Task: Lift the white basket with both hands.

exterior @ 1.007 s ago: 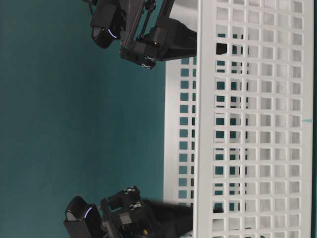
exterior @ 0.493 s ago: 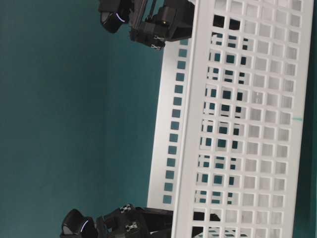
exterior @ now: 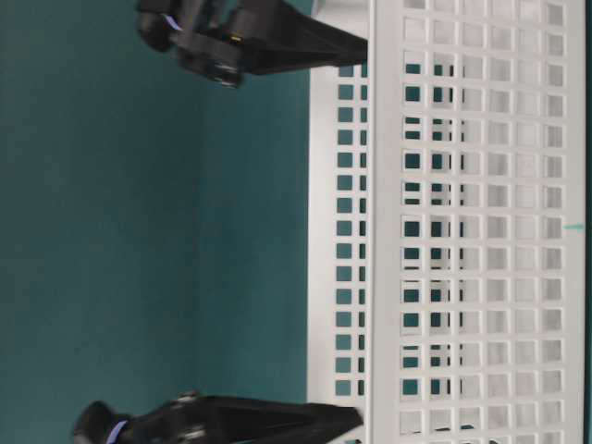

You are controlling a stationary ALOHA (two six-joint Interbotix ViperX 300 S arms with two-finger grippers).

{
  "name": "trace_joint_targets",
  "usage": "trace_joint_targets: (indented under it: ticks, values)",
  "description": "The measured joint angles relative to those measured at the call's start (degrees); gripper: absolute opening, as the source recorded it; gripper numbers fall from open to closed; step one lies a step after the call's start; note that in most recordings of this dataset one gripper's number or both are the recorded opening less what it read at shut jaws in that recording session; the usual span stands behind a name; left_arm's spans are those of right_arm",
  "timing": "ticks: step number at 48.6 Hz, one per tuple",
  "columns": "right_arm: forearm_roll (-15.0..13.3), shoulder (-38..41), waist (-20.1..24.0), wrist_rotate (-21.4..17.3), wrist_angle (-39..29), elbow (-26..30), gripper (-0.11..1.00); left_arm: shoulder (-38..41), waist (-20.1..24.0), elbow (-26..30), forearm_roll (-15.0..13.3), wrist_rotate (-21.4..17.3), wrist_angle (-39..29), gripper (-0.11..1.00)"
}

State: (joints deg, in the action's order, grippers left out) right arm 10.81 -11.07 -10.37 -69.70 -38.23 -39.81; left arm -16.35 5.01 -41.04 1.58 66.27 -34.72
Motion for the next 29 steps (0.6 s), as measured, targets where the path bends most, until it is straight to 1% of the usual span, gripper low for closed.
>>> trace_joint_targets:
  ticks: [11, 17, 23, 29]
  values:
    - [-2.0, -6.8, -1.3, 0.1, -5.3, 0.1, 0.94, -7.4, -0.2, 1.1, 0.0, -5.1, -4.1, 0.94]
    - [-4.5, -12.0, -1.8, 0.4, -7.6, 0.2, 0.94, -11.7, -0.2, 1.4, 0.0, -7.1, -5.7, 0.93]
    - [-6.7, -17.1, -1.6, 2.2, -5.5, 0.8, 0.94, -16.3, -0.2, 1.4, 0.1, -9.1, -4.7, 0.93]
    - [-7.8, -22.6, -0.3, 6.6, 1.1, 0.8, 0.92, -21.2, -0.3, 1.4, 0.0, -12.4, -1.8, 0.93]
